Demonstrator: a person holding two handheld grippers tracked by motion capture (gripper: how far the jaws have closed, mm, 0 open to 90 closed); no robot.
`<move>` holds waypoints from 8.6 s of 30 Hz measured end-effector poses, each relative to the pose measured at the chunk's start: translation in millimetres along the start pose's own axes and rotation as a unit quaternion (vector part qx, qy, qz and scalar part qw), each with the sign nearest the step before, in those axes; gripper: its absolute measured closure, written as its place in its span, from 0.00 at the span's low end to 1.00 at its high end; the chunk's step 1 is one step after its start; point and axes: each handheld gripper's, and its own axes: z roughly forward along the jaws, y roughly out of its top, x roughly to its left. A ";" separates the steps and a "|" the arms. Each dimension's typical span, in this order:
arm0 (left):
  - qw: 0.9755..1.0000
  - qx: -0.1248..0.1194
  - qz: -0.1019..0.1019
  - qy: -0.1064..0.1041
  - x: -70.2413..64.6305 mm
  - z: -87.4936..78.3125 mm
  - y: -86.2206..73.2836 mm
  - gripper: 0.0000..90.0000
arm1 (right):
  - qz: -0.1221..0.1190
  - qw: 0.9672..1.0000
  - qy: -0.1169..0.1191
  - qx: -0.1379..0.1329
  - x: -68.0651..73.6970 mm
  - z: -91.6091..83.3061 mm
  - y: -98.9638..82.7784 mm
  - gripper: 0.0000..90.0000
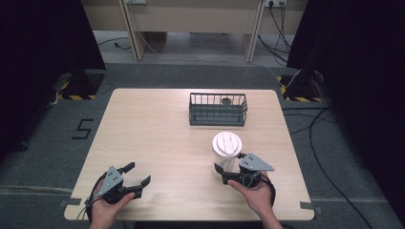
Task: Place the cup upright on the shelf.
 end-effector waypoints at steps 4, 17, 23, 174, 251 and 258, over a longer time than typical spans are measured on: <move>1.000 0.000 0.001 0.000 -0.2 -0.1 0.2 0.20 | 0.001 1.000 -0.004 -0.003 -2.2 0.2 2.9 0.20; 1.000 0.000 0.000 0.000 0.3 0.1 -0.1 0.20 | -0.004 1.000 -0.010 -0.003 -8.8 6.0 13.7 0.20; 1.000 0.000 0.000 0.000 0.4 0.3 -0.2 0.20 | -0.008 1.000 -0.012 -0.006 -11.5 9.1 20.4 0.20; 1.000 -0.013 -0.017 0.008 5.1 -1.1 -0.1 0.20 | 0.013 0.995 -0.096 -0.011 -97.3 105.6 127.2 0.20; 1.000 -0.017 -0.019 -0.002 4.9 -0.9 0.8 0.21 | 0.071 0.986 -0.143 0.045 -134.0 185.7 106.9 0.20; 1.000 -0.017 -0.020 -0.003 4.7 -0.8 0.9 0.21 | 0.074 0.985 -0.143 0.055 -133.3 188.7 101.4 0.20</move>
